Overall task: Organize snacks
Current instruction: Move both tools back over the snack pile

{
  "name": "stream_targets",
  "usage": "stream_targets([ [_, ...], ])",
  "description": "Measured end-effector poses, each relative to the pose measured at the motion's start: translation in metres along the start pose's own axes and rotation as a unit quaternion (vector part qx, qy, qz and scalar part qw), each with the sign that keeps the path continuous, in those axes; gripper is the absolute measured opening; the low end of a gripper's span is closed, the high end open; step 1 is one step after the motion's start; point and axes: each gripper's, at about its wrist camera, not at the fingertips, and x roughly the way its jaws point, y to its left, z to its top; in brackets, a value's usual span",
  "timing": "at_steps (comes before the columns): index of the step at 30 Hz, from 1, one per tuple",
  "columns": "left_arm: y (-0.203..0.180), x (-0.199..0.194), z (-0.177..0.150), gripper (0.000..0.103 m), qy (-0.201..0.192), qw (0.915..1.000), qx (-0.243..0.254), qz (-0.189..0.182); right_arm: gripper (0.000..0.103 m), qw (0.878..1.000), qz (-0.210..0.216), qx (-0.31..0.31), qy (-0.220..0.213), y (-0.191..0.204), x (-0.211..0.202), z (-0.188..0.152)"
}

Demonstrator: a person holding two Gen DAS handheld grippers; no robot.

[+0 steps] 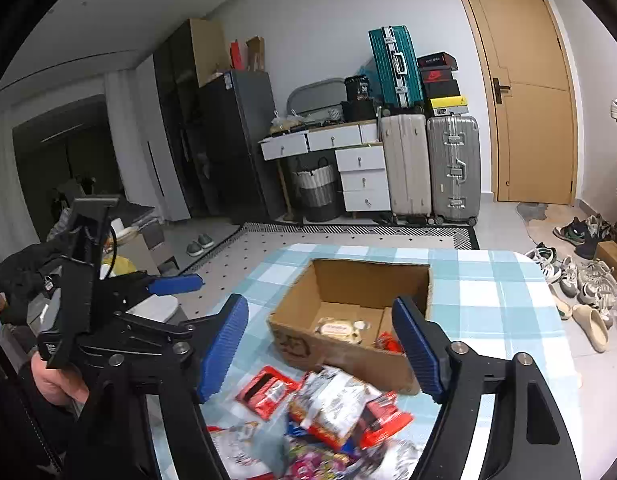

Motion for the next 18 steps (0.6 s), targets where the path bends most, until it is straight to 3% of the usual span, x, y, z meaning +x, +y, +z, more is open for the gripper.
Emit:
stream_targets([
  [3, 0.003, -0.015, -0.014, 0.102, -0.009, 0.9999, -0.008, 0.004, 0.079, 1.000, 0.008, 0.001, -0.006, 0.010, -0.011, -0.008],
  [10, 0.001, -0.045, -0.054, 0.102, -0.016, 0.9997, -0.018, 0.007, 0.084, 1.000, 0.009, 0.014, -0.009, 0.026, -0.034, -0.036],
  [18, -0.007, -0.050, -0.086, 0.102, -0.002, 1.0000, -0.009, 0.002, 0.088, 0.999, -0.006, 0.034, -0.002, 0.026, -0.051, -0.070],
])
